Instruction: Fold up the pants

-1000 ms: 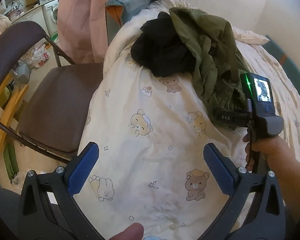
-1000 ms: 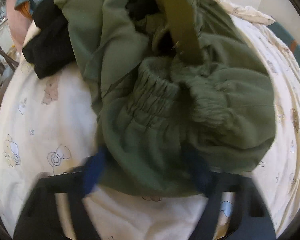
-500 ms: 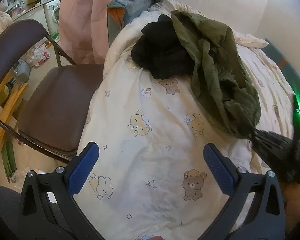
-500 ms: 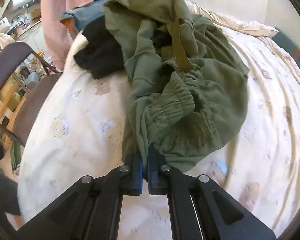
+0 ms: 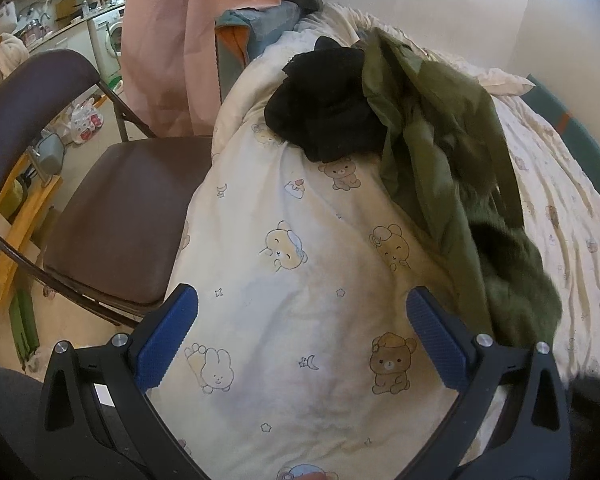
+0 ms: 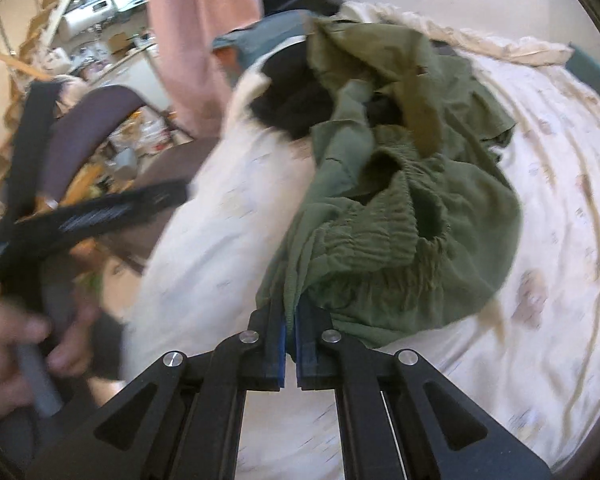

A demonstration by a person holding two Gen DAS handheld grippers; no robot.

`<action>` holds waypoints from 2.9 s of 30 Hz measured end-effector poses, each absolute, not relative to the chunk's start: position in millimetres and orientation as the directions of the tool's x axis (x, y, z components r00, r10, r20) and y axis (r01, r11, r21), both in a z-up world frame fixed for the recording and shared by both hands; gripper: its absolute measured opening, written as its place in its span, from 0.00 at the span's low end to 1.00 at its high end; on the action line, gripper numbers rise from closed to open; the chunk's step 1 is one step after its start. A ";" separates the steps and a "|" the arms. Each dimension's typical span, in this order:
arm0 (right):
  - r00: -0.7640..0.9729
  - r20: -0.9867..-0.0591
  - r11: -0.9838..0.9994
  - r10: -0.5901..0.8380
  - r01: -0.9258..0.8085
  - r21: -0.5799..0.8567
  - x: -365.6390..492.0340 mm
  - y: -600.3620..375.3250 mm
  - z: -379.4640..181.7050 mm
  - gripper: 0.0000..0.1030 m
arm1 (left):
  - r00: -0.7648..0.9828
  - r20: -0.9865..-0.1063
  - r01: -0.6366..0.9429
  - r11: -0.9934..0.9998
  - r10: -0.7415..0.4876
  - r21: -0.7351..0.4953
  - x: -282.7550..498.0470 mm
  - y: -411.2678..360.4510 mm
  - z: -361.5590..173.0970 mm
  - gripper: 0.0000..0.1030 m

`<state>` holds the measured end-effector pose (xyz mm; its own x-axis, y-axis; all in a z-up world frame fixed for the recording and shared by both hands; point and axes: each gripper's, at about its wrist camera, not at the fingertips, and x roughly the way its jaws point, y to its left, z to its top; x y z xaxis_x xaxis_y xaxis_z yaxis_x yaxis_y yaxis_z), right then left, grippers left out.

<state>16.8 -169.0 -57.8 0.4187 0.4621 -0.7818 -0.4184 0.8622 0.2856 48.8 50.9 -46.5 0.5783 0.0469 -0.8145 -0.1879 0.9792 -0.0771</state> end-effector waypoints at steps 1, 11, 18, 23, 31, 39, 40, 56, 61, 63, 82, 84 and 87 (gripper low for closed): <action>0.393 -0.782 0.845 0.485 -0.442 0.302 6.4 -165.3 -54.8 0.03 | 0.577 -0.815 -0.188 0.979 0.044 -0.080 47.8 51.9 -46.3 1.00; 0.310 -0.799 0.808 0.515 -0.487 0.331 -29.0 -169.5 -52.5 0.02 | 0.565 -0.825 -0.154 0.985 0.025 -0.075 48.9 43.0 -52.1 1.00; 0.442 -0.855 0.960 0.270 -0.189 0.205 44.5 -220.0 -56.4 0.02 | 0.563 -0.826 -0.142 0.989 0.045 -0.043 44.6 37.5 -54.1 1.00; 0.590 -0.798 0.991 0.124 -0.119 0.066 91.3 -252.3 -16.5 0.02 | 0.546 -0.837 -0.157 0.986 0.040 -0.056 46.9 40.6 -58.0 1.00; 0.562 -0.825 0.998 -0.060 0.031 -0.052 146.9 -297.5 -39.8 0.03 | 0.542 -0.840 -0.139 0.989 0.029 -0.055 49.2 35.6 -59.3 1.00; 0.413 -0.910 0.994 0.035 0.083 0.076 157.9 -313.9 -86.2 0.25 | 0.518 -0.855 -0.135 0.989 0.018 -0.061 53.4 33.3 -63.7 1.00; 0.424 -0.905 0.994 0.034 0.082 0.076 152.4 -314.5 -83.4 0.33 | 0.516 -0.856 -0.136 0.989 0.017 -0.062 54.3 33.1 -63.9 1.00; 0.432 -0.844 0.948 0.319 -0.150 0.281 156.6 -222.3 -60.1 0.87 | 0.442 -0.897 -0.114 0.992 0.006 -0.050 89.1 29.8 -71.5 1.00; 0.425 -0.853 0.952 0.303 -0.097 0.291 146.4 -245.9 -79.1 0.87 | 0.345 -0.934 -0.090 0.987 -0.094 -0.132 149.5 17.3 -80.3 1.00; 0.429 -0.855 0.955 0.293 -0.085 0.284 142.4 -256.2 -82.3 0.87 | 0.322 -0.941 -0.083 0.987 -0.104 -0.138 174.6 7.6 -83.3 1.00; 0.414 -0.865 0.942 0.284 0.046 0.332 137.0 -287.1 -89.2 0.87 | 0.126 -0.986 0.003 0.994 -0.109 -0.109 281.6 -84.7 -172.3 0.09; 0.412 -0.866 0.941 0.284 0.052 0.334 136.5 -288.7 -89.2 0.87 | 0.159 -0.983 0.023 0.996 -0.092 -0.090 275.9 -85.0 -165.1 0.05; 0.408 -0.864 0.936 0.294 0.060 0.347 132.8 -291.8 -87.1 0.87 | 0.206 -0.976 0.041 0.997 -0.065 -0.058 263.8 -82.3 -153.8 0.04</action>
<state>132.8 -291.8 -87.1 0.4081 0.2942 -0.8642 0.0604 0.9359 0.3471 263.8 -82.3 -153.8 0.2057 -0.0651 -0.9765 0.0413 0.9975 -0.0579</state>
